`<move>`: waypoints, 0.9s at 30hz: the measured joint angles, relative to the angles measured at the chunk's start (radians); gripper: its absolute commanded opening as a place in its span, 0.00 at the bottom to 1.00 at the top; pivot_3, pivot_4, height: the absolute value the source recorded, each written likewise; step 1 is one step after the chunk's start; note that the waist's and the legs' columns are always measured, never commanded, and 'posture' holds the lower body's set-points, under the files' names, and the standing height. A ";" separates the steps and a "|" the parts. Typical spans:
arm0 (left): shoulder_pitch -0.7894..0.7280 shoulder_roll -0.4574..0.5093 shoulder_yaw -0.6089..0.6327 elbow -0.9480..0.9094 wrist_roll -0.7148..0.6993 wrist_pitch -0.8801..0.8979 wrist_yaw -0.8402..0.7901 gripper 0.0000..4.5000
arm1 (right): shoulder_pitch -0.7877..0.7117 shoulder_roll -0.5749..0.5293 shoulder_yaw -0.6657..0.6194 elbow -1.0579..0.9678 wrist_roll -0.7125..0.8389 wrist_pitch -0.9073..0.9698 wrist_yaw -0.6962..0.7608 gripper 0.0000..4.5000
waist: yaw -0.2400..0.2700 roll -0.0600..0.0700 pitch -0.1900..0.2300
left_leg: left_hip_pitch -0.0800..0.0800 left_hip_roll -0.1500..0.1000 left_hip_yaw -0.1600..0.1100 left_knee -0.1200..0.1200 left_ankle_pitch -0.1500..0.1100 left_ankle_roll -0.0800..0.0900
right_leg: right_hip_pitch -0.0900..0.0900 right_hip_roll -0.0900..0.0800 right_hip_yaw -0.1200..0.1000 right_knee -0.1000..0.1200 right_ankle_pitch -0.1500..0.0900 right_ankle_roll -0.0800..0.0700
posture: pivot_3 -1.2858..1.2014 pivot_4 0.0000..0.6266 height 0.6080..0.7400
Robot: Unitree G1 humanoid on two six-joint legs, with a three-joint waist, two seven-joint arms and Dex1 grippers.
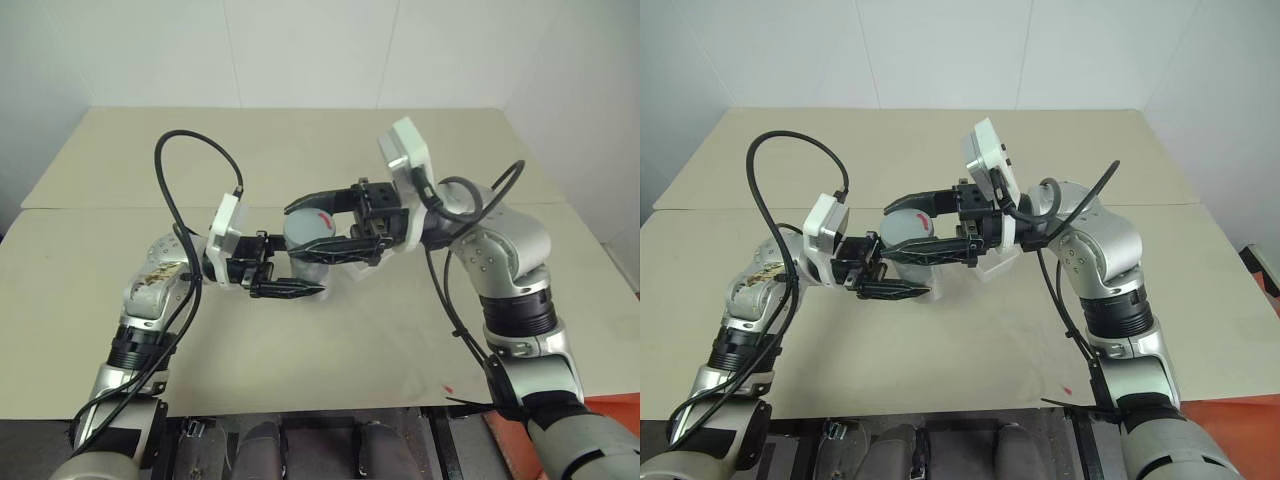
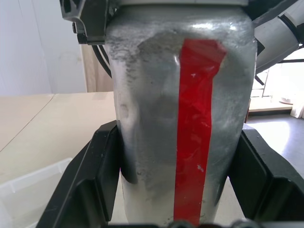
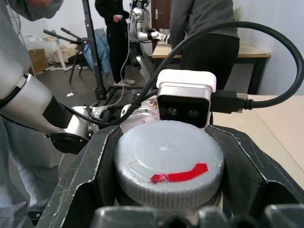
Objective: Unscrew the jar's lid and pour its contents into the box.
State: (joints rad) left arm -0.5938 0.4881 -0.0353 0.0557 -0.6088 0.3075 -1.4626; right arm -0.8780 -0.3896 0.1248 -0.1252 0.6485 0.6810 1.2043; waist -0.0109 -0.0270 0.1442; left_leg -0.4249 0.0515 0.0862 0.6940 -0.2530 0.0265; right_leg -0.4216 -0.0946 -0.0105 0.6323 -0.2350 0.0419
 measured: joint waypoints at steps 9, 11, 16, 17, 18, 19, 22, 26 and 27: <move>0.000 -0.002 0.025 -0.003 -0.008 -0.010 0.023 0.63 | 0.025 0.008 0.019 -0.001 0.003 0.015 -0.014 1.00 | 0.001 0.000 0.000 | 0.000 0.000 0.000 0.000 0.000 0.000 | 0.000 0.000 0.000 0.000 0.000 0.000 | 0.52 0.24 1.00; 0.000 0.006 0.043 -0.002 -0.008 -0.015 0.036 0.63 | 0.031 0.006 0.012 -0.003 0.002 0.020 -0.049 1.00 | 0.000 0.000 0.000 | 0.000 0.000 0.000 0.000 0.000 0.000 | 0.000 0.000 0.000 0.000 0.000 0.000 | 0.52 0.24 1.00; 0.006 0.046 0.107 0.016 0.002 -0.038 0.089 0.63 | 0.101 -0.035 -0.048 -0.032 0.001 0.035 -0.161 1.00 | 0.003 0.000 0.000 | 0.000 0.000 0.000 0.000 0.000 0.000 | 0.000 -0.001 0.000 0.000 0.000 0.000 | 0.52 0.24 1.00; 0.012 0.051 0.117 0.020 0.006 -0.042 0.102 0.63 | 0.115 -0.047 -0.064 -0.038 0.001 0.043 -0.181 1.00 | 0.004 0.000 0.000 | 0.000 0.000 0.000 0.000 0.000 0.000 | 0.000 -0.001 0.000 0.000 0.000 0.000 | 0.52 0.24 1.00; 0.020 0.053 0.120 0.020 0.011 -0.043 0.113 0.63 | 0.126 -0.060 -0.073 -0.047 0.002 0.046 -0.194 1.00 | 0.004 0.000 0.000 | 0.000 0.000 0.000 0.000 0.000 0.000 | 0.000 0.000 0.000 0.000 0.000 0.000 | 0.52 0.24 1.00; 0.030 0.053 0.121 0.019 0.017 -0.043 0.122 0.63 | 0.138 -0.069 -0.083 -0.059 0.002 0.047 -0.210 1.00 | 0.004 0.000 0.000 | 0.000 0.000 0.000 0.000 0.000 0.000 | 0.000 0.000 0.000 0.000 0.000 0.000 | 0.52 0.24 1.00; 0.068 0.041 0.119 0.020 0.062 -0.066 0.186 0.63 | 0.177 -0.093 -0.117 -0.088 -0.002 0.052 -0.285 1.00 | 0.006 0.000 0.000 | 0.000 0.000 0.000 0.000 0.000 0.000 | 0.000 0.000 0.000 0.000 0.000 0.000 | 0.52 0.24 1.00; 0.090 -0.038 0.121 0.020 0.140 -0.116 0.373 0.63 | 0.211 -0.094 -0.156 -0.144 -0.008 0.083 -0.415 1.00 | 0.012 0.000 0.000 | 0.000 0.000 0.000 0.000 0.000 0.000 | 0.000 -0.001 0.000 -0.001 0.000 0.000 | 0.52 0.24 1.00; 0.090 -0.059 0.120 0.019 0.159 -0.127 0.420 0.63 | 0.212 -0.094 -0.157 -0.154 -0.011 0.087 -0.441 1.00 | 0.014 0.000 0.000 | 0.000 0.000 0.000 0.000 0.000 0.000 | 0.000 -0.001 0.000 0.000 0.000 0.000 | 0.52 0.24 1.00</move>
State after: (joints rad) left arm -0.5039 0.4294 0.0851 0.0744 -0.4494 0.1801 -1.0427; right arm -0.6655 -0.4833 -0.0322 -0.2789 0.6377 0.7682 0.7638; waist 0.0030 -0.0271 0.1441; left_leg -0.4249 0.0512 0.0862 0.6944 -0.2530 0.0265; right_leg -0.4215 -0.0952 -0.0102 0.6318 -0.2350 0.0419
